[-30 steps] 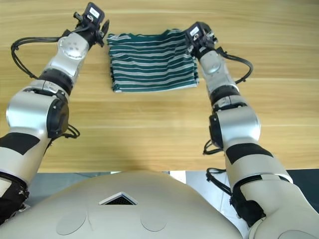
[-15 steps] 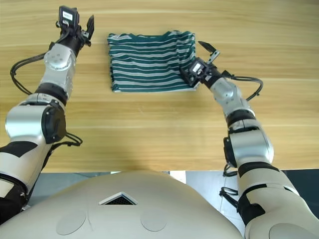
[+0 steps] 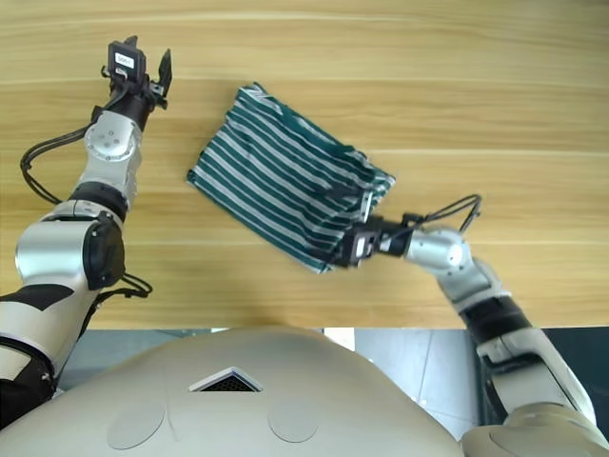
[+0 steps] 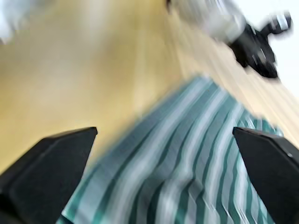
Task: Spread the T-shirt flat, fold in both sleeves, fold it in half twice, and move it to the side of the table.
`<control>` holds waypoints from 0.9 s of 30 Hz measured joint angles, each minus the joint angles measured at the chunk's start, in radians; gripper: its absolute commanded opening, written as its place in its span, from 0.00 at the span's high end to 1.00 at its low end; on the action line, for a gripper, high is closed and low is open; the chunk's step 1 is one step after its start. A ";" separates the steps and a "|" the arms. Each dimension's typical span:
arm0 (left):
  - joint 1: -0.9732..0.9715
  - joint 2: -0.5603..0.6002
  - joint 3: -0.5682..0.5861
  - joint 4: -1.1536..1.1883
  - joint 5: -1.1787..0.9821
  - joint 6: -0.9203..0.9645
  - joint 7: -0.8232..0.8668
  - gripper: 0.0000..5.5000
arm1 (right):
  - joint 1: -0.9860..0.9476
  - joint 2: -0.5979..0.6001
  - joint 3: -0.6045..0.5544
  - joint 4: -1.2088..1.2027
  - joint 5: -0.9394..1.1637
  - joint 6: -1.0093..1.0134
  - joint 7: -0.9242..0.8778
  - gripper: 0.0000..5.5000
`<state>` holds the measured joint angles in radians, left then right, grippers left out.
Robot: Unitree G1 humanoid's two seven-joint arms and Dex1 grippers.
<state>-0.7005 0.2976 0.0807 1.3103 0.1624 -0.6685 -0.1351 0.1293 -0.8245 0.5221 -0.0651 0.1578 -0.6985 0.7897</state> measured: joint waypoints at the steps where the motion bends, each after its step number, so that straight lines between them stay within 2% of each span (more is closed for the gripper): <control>1: 0.001 0.003 -0.015 -0.009 0.011 -0.019 0.000 0.50 | 0.029 -0.032 0.013 -0.102 0.063 0.019 0.035 0.03; 3: 0.015 0.007 -0.058 -0.050 0.035 -0.105 -0.038 0.50 | 0.050 -0.078 0.008 -0.272 0.181 0.088 0.084 0.03; 5: 0.044 0.004 -0.069 -0.086 0.005 -0.171 -0.160 0.50 | 0.049 -0.066 -0.026 -0.272 0.188 0.139 0.077 0.03; 7: 0.093 -0.005 -0.077 -0.138 -0.071 -0.224 -0.354 0.50 | 0.026 -0.039 -0.085 -0.227 0.166 0.197 0.035 0.03; 11: 0.241 -0.015 -0.153 -0.344 -0.259 -0.224 -0.759 0.50 | -0.059 0.030 -0.175 -0.082 0.016 0.254 -0.080 0.03; 14: 0.374 0.026 -0.237 -0.471 -0.306 -0.218 -0.966 0.50 | -0.103 0.060 -0.212 0.057 -0.147 0.286 -0.166 0.03; 22: 0.451 0.088 -0.326 -0.503 -0.182 -0.224 -0.967 0.50 | -0.145 0.090 -0.237 0.259 -0.326 0.275 -0.232 0.03; 27: 0.373 0.093 -0.385 -0.392 0.032 -0.267 -0.689 0.50 | -0.163 0.097 -0.264 0.327 -0.340 0.255 -0.248 0.03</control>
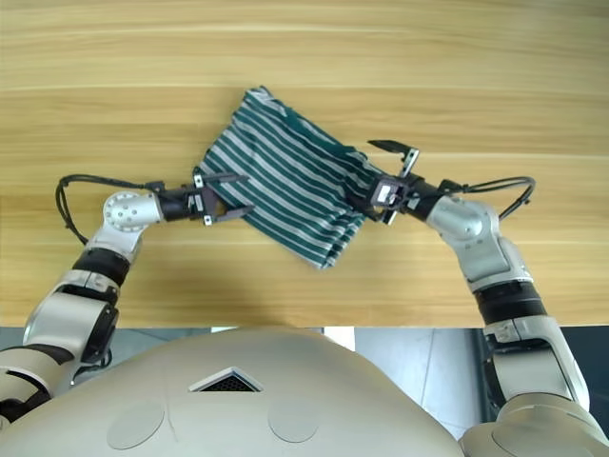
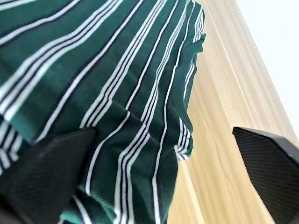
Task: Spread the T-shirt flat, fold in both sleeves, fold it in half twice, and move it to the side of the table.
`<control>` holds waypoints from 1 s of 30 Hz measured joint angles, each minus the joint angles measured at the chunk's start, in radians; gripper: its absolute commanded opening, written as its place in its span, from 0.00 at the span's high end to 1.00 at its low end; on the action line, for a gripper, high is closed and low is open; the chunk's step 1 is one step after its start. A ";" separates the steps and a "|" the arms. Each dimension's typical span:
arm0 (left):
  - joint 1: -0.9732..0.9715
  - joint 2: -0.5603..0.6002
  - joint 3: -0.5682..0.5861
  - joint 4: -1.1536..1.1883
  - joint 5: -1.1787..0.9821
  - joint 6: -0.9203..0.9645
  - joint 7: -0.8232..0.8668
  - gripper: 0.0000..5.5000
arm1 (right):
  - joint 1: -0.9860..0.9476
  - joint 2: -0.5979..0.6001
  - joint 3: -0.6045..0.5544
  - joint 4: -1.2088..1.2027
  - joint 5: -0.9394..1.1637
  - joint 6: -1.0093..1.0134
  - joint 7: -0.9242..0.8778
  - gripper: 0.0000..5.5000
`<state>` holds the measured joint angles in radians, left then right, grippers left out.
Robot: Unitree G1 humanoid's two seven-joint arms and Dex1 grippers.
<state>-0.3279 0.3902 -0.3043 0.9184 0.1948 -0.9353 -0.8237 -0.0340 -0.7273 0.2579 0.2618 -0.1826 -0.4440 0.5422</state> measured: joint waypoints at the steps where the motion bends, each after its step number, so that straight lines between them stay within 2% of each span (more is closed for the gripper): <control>1: -0.019 0.003 -0.013 0.017 0.033 -0.002 0.053 0.50 | -0.001 0.001 -0.006 0.008 0.000 -0.003 0.000 0.03; 10: -0.190 0.036 -0.178 0.187 0.285 0.049 0.546 0.50 | -0.020 0.006 -0.056 0.060 0.006 -0.020 -0.028 0.03; 14: -0.245 0.044 -0.246 0.230 0.358 0.111 0.701 0.50 | -0.020 0.004 -0.052 0.073 -0.021 -0.019 -0.022 0.03; 26: -0.284 0.074 -0.295 0.306 0.382 0.138 0.862 0.50 | -0.089 0.030 0.027 0.161 -0.091 -0.043 -0.032 0.03; 30: -0.290 0.117 -0.252 0.333 0.388 0.157 0.910 0.50 | 0.015 0.027 0.088 -0.012 0.022 -0.071 0.104 0.03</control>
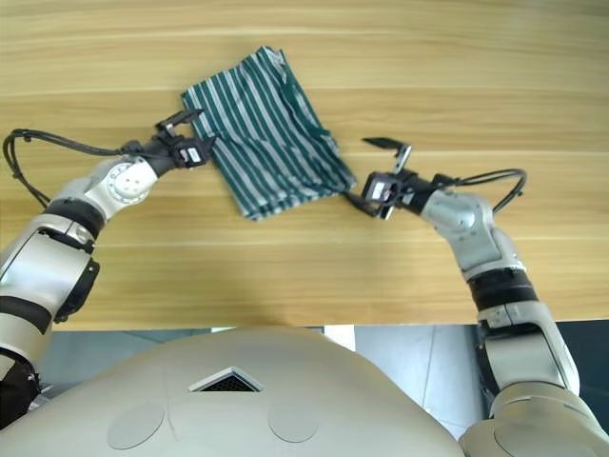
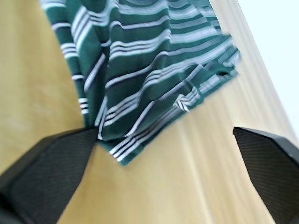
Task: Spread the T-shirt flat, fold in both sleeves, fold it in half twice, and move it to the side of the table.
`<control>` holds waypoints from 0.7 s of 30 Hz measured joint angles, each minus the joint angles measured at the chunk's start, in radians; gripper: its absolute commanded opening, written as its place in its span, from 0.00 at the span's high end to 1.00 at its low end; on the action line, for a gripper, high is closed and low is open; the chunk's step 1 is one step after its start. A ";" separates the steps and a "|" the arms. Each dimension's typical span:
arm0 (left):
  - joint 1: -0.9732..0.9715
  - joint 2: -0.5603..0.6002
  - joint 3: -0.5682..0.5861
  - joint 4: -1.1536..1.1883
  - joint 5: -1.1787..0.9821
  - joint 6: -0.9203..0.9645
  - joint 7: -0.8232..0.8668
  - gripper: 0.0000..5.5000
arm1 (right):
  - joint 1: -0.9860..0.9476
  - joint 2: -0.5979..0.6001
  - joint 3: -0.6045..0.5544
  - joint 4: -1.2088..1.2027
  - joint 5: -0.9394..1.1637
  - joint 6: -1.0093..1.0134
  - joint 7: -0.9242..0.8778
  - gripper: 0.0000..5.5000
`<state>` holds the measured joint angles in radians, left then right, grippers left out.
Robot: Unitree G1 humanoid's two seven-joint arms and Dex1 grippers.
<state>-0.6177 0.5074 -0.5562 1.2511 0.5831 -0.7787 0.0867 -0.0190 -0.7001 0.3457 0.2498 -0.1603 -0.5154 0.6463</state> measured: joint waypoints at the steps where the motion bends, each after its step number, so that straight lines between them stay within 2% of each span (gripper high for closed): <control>1: -0.003 0.012 0.017 0.004 0.000 -0.002 0.008 0.50 | 0.049 -0.015 0.021 -0.074 0.055 -0.008 0.058 0.03; 4: -0.017 0.035 0.056 0.004 -0.002 -0.010 0.033 0.50 | 0.169 -0.062 0.062 -0.237 0.156 0.006 0.188 0.03; 8: -0.030 0.038 0.078 -0.009 -0.001 -0.056 0.059 0.50 | 0.217 -0.099 0.059 -0.369 0.261 0.014 0.266 0.03; 11: -0.029 0.037 0.087 -0.022 0.001 -0.104 0.060 0.50 | 0.223 -0.098 0.044 -0.385 0.264 0.025 0.270 0.03; 14: -0.018 0.029 0.095 -0.054 -0.009 -0.176 0.038 0.50 | 0.175 -0.043 0.015 -0.356 0.240 0.049 0.220 0.03; 17: 0.045 0.003 0.116 -0.094 -0.142 -0.289 -0.131 0.50 | 0.090 0.048 0.008 -0.284 0.142 0.058 0.128 0.03; 21: 0.179 -0.004 0.127 -0.262 -0.477 -0.352 -0.490 0.50 | -0.004 0.156 0.022 -0.175 -0.002 0.058 0.005 0.03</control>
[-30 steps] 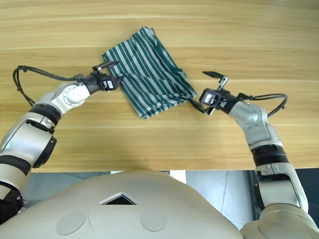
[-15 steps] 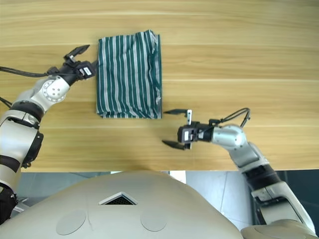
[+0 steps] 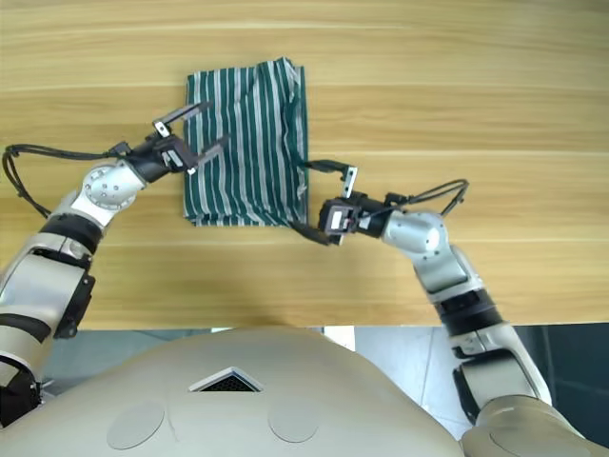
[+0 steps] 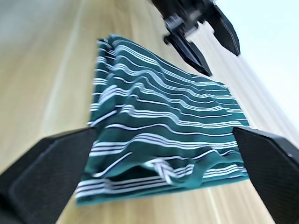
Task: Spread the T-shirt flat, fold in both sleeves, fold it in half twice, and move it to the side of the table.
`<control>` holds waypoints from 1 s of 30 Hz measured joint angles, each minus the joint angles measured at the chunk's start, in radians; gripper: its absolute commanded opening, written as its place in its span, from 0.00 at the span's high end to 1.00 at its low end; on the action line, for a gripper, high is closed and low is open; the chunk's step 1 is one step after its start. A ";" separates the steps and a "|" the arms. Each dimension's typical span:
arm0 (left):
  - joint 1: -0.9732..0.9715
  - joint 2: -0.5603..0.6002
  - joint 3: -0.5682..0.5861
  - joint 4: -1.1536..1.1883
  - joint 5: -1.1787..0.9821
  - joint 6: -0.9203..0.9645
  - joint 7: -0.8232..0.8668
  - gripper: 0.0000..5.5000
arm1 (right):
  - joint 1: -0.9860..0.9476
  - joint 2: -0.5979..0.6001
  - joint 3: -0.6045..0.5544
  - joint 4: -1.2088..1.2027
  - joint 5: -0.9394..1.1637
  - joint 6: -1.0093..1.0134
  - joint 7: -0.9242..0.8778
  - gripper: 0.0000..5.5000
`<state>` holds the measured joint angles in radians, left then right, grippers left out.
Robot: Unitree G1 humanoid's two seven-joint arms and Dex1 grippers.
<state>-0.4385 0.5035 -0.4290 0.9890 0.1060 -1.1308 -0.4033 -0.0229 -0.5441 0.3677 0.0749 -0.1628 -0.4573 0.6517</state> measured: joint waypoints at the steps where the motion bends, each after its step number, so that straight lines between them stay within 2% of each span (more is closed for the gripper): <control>1: 0.035 0.004 -0.005 -0.064 -0.088 0.009 -0.089 0.50 | -0.025 0.024 0.009 0.034 -0.038 -0.002 -0.027 0.03; 3: 0.082 0.010 -0.006 -0.157 -0.196 0.052 -0.221 0.50 | -0.064 0.066 0.034 0.099 -0.102 -0.006 -0.070 0.03; 6: 0.104 0.015 0.014 -0.194 -0.229 0.103 -0.300 0.50 | -0.086 0.091 0.047 0.168 -0.155 -0.014 -0.109 0.03; 11: 0.134 0.012 0.051 -0.227 -0.228 0.135 -0.348 0.50 | -0.111 0.092 0.052 0.228 -0.191 -0.052 -0.167 0.03; 15: 0.160 0.009 0.064 -0.255 -0.218 0.151 -0.374 0.50 | -0.098 0.017 0.023 0.223 -0.181 -0.056 -0.166 0.03; 22: 0.217 0.027 0.073 -0.343 -0.228 0.179 -0.455 0.50 | 0.059 -0.142 0.016 0.046 -0.024 -0.035 0.023 0.03; 30: 0.247 0.032 0.099 -0.415 -0.230 0.216 -0.491 0.50 | 0.175 -0.186 0.045 -0.102 0.098 0.004 0.177 0.03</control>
<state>-0.1911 0.5355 -0.3297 0.5741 -0.1241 -0.9151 -0.8938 0.1523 -0.7303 0.4124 -0.0276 -0.0645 -0.4536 0.8283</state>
